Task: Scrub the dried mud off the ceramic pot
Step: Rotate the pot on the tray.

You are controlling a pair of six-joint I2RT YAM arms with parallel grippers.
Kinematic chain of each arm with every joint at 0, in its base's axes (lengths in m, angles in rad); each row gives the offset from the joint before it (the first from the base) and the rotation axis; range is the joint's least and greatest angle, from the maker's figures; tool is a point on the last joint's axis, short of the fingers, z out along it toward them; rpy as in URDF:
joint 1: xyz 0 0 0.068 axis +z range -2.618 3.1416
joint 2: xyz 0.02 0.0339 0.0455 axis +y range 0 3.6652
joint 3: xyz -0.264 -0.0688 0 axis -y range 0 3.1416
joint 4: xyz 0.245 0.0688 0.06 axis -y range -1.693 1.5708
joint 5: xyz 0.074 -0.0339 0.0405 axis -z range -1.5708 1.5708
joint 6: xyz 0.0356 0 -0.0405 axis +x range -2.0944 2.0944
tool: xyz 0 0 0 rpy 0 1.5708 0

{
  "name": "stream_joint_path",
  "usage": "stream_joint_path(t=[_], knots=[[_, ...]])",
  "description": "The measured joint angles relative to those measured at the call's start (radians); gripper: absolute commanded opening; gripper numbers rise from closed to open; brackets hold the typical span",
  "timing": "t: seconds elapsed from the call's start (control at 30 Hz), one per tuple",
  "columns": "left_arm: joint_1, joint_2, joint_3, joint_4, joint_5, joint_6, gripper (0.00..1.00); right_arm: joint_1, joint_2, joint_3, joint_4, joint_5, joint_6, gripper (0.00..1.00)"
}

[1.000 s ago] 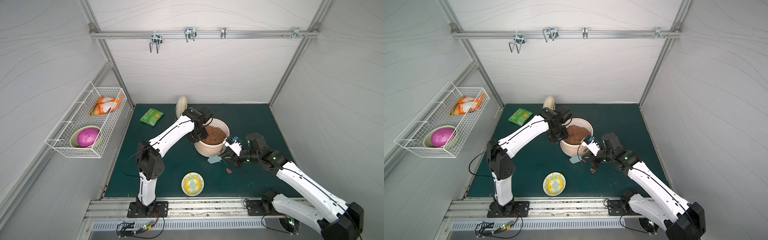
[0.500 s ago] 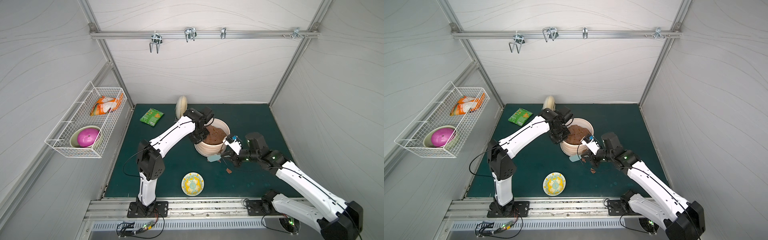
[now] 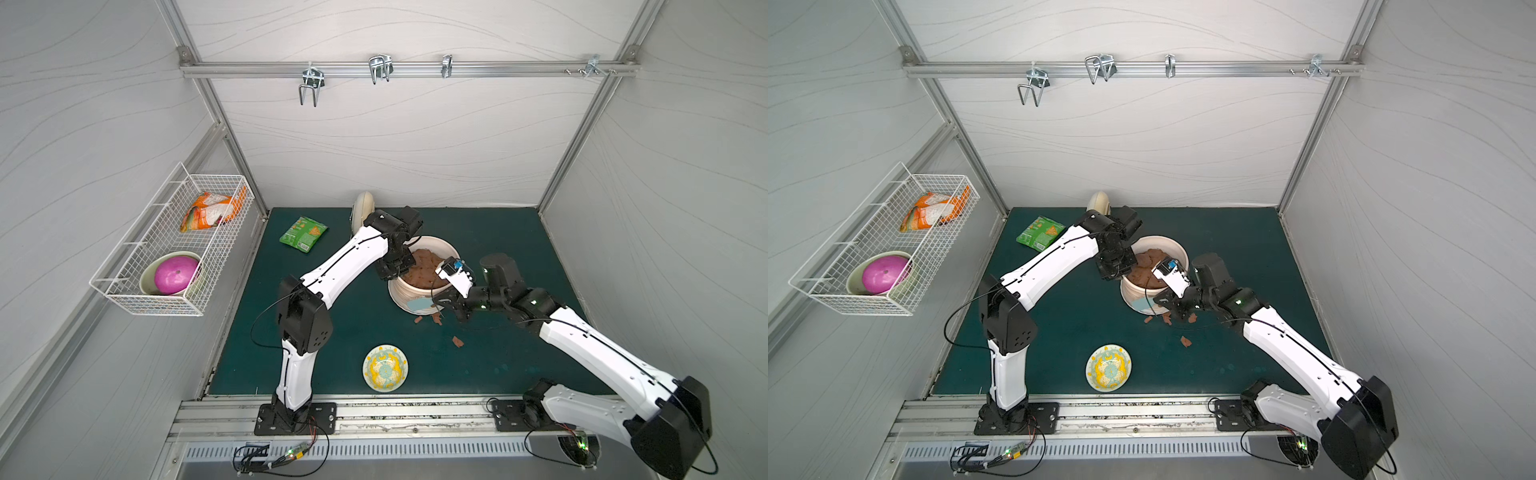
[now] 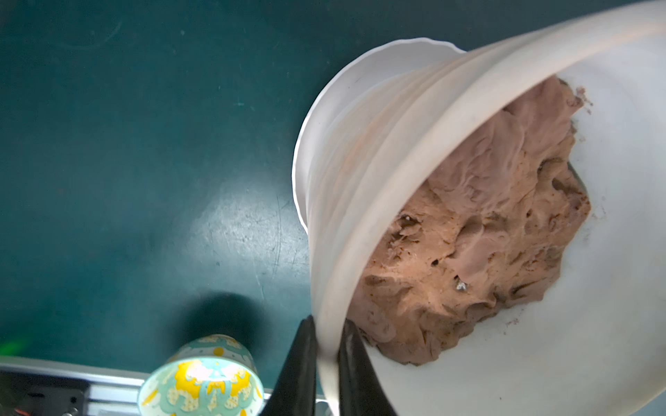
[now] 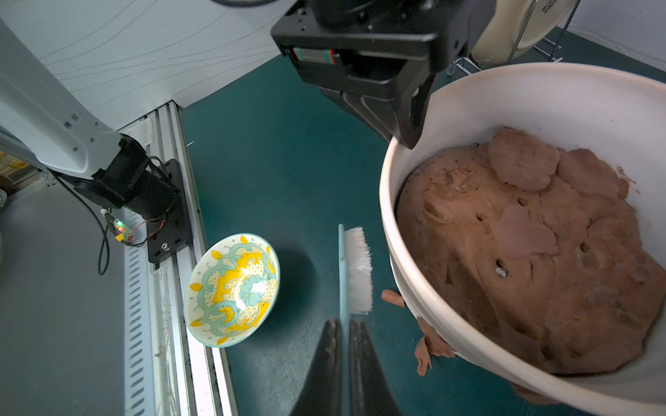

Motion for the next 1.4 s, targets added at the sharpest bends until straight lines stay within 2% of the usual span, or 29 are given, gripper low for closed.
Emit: stream_joint_path(t=[0.23, 0.43, 0.8, 1.1, 1.2, 1.4], knots=[[0.032, 0.026, 0.034, 0.025, -0.009, 0.241, 0.02, 0.048, 0.043, 0.000, 0.000, 0.112, -0.068, 0.00], [0.039, 0.053, 0.072, 0.029, -0.034, 0.361, 0.01, 0.080, 0.048, -0.008, 0.002, 0.235, -0.111, 0.00], [0.040, 0.057, 0.076, 0.036, -0.042, 0.404, 0.00, 0.158, 0.002, -0.044, -0.025, 0.388, -0.089, 0.00], [0.040, 0.059, 0.076, 0.044, -0.063, 0.441, 0.00, 0.208, -0.103, -0.066, -0.078, 0.330, -0.055, 0.00], [0.040, 0.063, 0.083, 0.044, -0.076, 0.452, 0.00, 0.211, -0.068, -0.035, -0.064, 0.325, -0.047, 0.00], [0.039, 0.075, 0.102, 0.036, -0.087, 0.474, 0.00, 0.221, 0.099, 0.039, 0.032, 0.357, -0.047, 0.00]])
